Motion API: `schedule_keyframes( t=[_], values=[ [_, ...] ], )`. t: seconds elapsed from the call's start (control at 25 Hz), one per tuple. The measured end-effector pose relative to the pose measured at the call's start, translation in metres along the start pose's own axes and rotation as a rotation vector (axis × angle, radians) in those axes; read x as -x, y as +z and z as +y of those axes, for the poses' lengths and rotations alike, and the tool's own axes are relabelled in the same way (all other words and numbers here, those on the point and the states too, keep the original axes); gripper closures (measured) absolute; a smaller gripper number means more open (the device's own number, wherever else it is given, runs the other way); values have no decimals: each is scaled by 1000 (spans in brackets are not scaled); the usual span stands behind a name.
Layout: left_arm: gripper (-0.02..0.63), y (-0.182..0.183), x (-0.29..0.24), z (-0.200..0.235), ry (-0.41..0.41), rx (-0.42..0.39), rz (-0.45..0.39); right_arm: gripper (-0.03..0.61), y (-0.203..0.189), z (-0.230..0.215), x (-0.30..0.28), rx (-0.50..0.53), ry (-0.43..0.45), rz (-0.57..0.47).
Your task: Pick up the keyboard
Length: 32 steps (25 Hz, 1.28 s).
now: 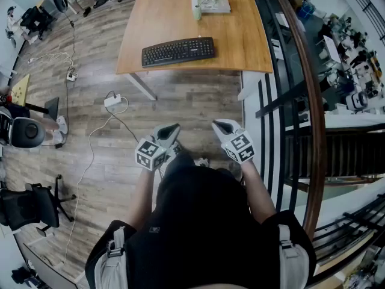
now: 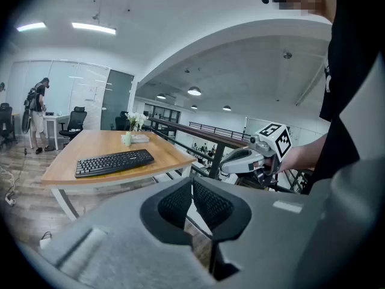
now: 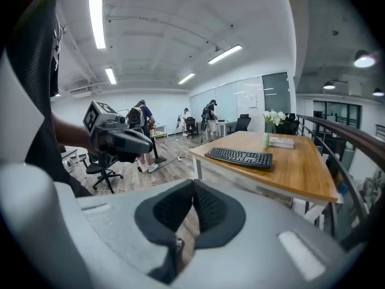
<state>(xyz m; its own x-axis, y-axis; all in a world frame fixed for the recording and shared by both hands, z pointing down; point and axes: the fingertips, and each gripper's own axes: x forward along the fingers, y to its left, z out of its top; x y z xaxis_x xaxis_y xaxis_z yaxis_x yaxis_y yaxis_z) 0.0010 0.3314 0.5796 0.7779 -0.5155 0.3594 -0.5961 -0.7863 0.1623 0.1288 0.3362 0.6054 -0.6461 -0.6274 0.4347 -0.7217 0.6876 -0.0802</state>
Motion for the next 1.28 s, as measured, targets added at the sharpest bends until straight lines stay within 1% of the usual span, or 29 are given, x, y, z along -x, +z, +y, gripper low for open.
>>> schedule_keyframes(
  t=[0.12,0.24,0.36,0.52,0.68,0.88,1.08,1.28],
  values=[
    [597,13,-5,0,3,4,1,575,-1,-6,0,-5,-5,9],
    [597,15,-11,1,-10,-2,-7,575,1,-11,1,-6,-7,2],
    [597,19,-13,2,-23,12,-22,575,0,-14,0,-17,-4,12],
    [597,18,-16,7,-29,25,-22,575,2,-18,-3,-24,-6,9],
    [597,18,-20,20,-30,31,-21,575,4,-21,-12,-22,-16,10],
    [597,18,-21,36,-28,40,-16,575,6,-20,-26,-33,-6,32],
    [597,22,-21,60,-43,72,-12,575,22,-27,-48,-37,-29,41],
    [597,35,-26,92,-45,68,-46,575,34,-30,-62,-41,-39,47]
  ],
)
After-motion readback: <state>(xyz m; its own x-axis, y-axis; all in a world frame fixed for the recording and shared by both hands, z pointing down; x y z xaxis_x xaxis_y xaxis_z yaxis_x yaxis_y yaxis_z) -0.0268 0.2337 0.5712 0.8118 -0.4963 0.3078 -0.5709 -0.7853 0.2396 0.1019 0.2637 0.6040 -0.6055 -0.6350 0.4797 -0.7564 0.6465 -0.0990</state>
